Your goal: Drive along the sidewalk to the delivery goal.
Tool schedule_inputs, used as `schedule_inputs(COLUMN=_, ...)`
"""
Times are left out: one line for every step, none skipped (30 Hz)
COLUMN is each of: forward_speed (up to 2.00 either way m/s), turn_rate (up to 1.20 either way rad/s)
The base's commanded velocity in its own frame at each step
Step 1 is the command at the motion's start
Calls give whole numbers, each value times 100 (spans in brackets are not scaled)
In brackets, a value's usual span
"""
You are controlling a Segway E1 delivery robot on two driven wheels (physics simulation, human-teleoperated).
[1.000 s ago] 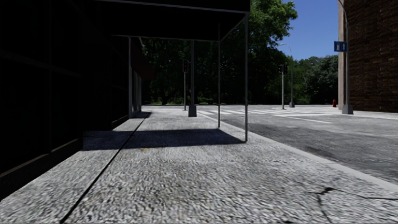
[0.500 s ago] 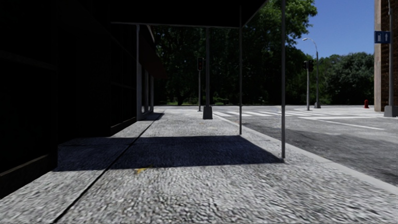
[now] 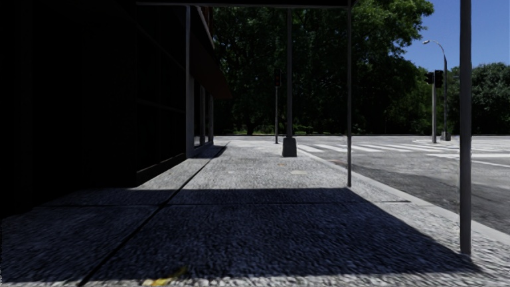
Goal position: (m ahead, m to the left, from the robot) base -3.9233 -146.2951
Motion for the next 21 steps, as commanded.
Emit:
schedule_inputs(forward_speed=200, turn_rate=0)
schedule_inputs(forward_speed=200, turn_rate=0)
schedule_inputs(forward_speed=200, turn_rate=0)
schedule_inputs(forward_speed=200, turn_rate=0)
schedule_inputs(forward_speed=200, turn_rate=0)
schedule_inputs(forward_speed=200, turn_rate=0)
schedule_inputs(forward_speed=200, turn_rate=0)
schedule_inputs(forward_speed=200, turn_rate=3)
schedule_inputs(forward_speed=200, turn_rate=3)
schedule_inputs(forward_speed=200, turn_rate=8)
schedule_inputs(forward_speed=200, turn_rate=12)
schedule_inputs(forward_speed=200, turn_rate=15)
schedule_inputs(forward_speed=200, turn_rate=15)
schedule_inputs(forward_speed=200, turn_rate=17)
schedule_inputs(forward_speed=200, turn_rate=18)
schedule_inputs(forward_speed=200, turn_rate=18)
schedule_inputs(forward_speed=200, turn_rate=18)
schedule_inputs(forward_speed=200, turn_rate=18)
schedule_inputs(forward_speed=200, turn_rate=18)
schedule_inputs(forward_speed=200, turn_rate=18)
schedule_inputs(forward_speed=200, turn_rate=18)
